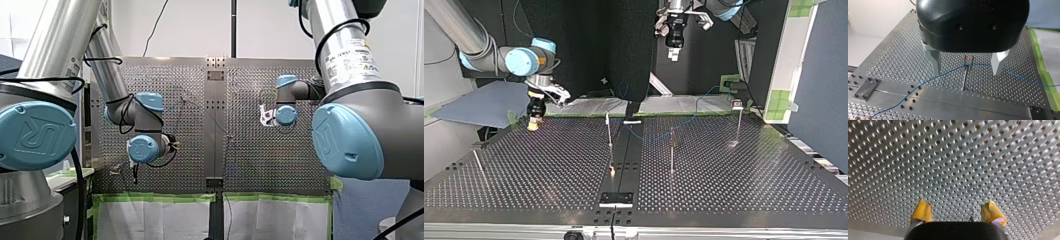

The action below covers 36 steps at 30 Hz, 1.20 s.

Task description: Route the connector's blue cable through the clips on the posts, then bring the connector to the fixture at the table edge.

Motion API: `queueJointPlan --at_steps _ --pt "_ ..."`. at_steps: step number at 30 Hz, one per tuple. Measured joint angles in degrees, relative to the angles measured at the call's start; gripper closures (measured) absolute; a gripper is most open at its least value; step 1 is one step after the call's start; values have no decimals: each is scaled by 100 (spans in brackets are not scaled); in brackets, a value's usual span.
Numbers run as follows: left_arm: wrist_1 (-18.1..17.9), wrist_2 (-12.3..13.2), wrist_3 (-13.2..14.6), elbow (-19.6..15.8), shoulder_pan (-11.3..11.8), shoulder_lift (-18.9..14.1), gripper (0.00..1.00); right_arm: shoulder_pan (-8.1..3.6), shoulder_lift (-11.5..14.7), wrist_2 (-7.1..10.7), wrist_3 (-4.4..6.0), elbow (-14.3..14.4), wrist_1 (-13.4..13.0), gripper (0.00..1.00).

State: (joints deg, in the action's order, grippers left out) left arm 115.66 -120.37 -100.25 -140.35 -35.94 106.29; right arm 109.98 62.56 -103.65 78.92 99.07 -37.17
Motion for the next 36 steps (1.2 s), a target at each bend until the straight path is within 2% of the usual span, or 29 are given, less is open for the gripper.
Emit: queueJointPlan --at_steps 8,12,16,21,27,30,36 --pt "7 -15 -11 -2 1 0 0 414 -1 -413 28 2 45 1" --pt "3 -43 -15 -1 0 0 0 642 -4 -642 111 3 102 1" --pt "3 -176 -25 -1 -4 0 0 837 -7 -837 172 3 136 1" --pt "-44 -391 -46 0 -4 0 0 1074 -8 -1073 198 10 215 1" --pt "-115 -446 -56 1 -8 0 0 1376 -9 -1376 281 11 317 1" --pt "-120 -453 -56 1 -11 0 0 1441 -10 -1440 296 12 329 1" --pt "-122 -456 -56 1 -12 0 0 1464 -10 -1463 301 12 333 1"
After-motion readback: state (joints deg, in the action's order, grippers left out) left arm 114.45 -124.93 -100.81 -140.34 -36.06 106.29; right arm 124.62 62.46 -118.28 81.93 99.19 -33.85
